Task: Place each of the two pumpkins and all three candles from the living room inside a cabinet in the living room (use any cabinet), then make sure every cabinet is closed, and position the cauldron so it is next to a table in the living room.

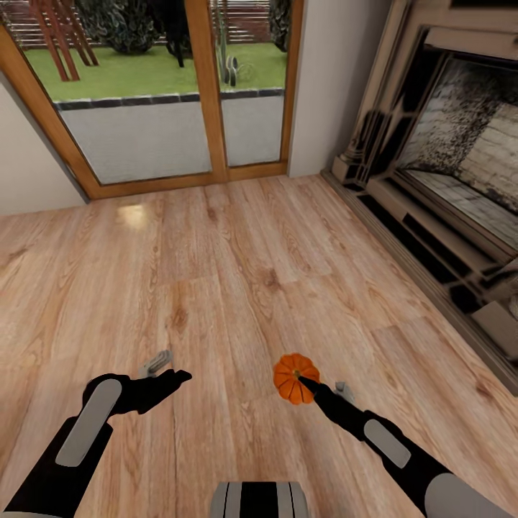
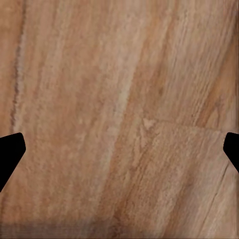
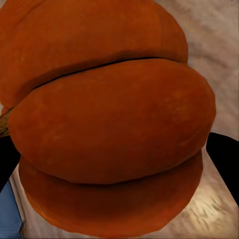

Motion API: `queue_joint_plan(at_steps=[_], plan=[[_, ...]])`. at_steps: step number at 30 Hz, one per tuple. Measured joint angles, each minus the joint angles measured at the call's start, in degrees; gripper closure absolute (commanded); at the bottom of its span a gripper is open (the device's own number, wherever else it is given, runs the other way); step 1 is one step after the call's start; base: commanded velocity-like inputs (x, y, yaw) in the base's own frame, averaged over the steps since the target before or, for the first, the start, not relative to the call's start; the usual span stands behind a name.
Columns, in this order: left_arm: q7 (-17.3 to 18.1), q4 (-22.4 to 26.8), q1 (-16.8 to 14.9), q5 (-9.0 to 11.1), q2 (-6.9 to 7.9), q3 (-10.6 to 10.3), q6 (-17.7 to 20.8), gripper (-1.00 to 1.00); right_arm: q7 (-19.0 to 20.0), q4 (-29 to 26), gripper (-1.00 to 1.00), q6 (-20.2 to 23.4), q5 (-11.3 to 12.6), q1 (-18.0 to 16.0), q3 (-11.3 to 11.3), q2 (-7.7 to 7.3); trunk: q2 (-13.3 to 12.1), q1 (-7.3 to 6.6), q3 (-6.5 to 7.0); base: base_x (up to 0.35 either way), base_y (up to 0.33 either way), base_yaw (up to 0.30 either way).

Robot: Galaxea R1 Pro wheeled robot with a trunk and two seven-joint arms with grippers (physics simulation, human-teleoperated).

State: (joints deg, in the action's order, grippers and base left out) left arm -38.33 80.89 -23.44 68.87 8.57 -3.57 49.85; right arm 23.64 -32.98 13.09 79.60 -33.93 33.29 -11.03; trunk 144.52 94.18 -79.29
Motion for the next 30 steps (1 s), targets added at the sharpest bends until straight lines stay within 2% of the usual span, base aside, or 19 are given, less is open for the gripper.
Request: queue_joint_plan(at_steps=[4, 5, 8, 11, 16, 23, 30], plan=[[-0.01, 0.00, 0.00, 0.00, -0.02, -0.01, 0.00, -1.00, 0.10, -0.31, 1.00, 0.62, -0.82, -0.04, -0.02, -0.02, -0.05, -0.10, 0.89, 0.000, 0.000, 0.000], [0.01, 0.00, 0.00, 0.00, -0.02, -0.02, 0.00, -1.00, 0.37, -0.42, 1.00, 2.45, -1.12, -0.03, 0.20, -0.12, -0.07, -0.13, 1.11, 0.000, 0.000, 0.000], [0.00, 0.00, 0.00, 0.00, -0.01, 0.03, 0.00, -1.00, 0.48, -0.42, 1.00, 2.72, -1.34, -0.04, 0.22, -0.15, -0.11, -0.21, 1.77, 0.000, 0.000, 0.000], [0.02, 0.00, 0.00, 0.02, 0.00, 0.04, 0.00, -1.00, 0.57, -0.42, 1.00, 2.82, -2.55, -0.04, 0.32, -0.15, -0.15, -0.28, 2.44, 0.000, 0.000, 0.000], [-0.05, 0.00, 0.00, 2.75, 0.13, 0.05, 0.21, -1.00, 1.76, -1.32, 1.00, 2.94, -3.53, -0.14, 0.27, -0.15, -0.21, -0.41, 3.55, 0.000, 0.000, -0.024], [-0.01, -0.01, -0.01, 3.69, 0.18, 0.00, 2.94, -1.00, 2.30, -1.59, 1.00, 2.91, -4.74, -0.28, 0.28, -0.17, -0.31, -0.59, 5.25, -0.012, 0.000, -0.215], [-0.03, -0.01, -0.01, 3.84, 0.12, -0.10, 3.23, -1.00, 2.47, -1.38, 1.00, 2.75, -5.24, -0.28, 0.09, -0.17, -0.40, -0.74, 7.01, -0.271, 0.000, -0.266]])
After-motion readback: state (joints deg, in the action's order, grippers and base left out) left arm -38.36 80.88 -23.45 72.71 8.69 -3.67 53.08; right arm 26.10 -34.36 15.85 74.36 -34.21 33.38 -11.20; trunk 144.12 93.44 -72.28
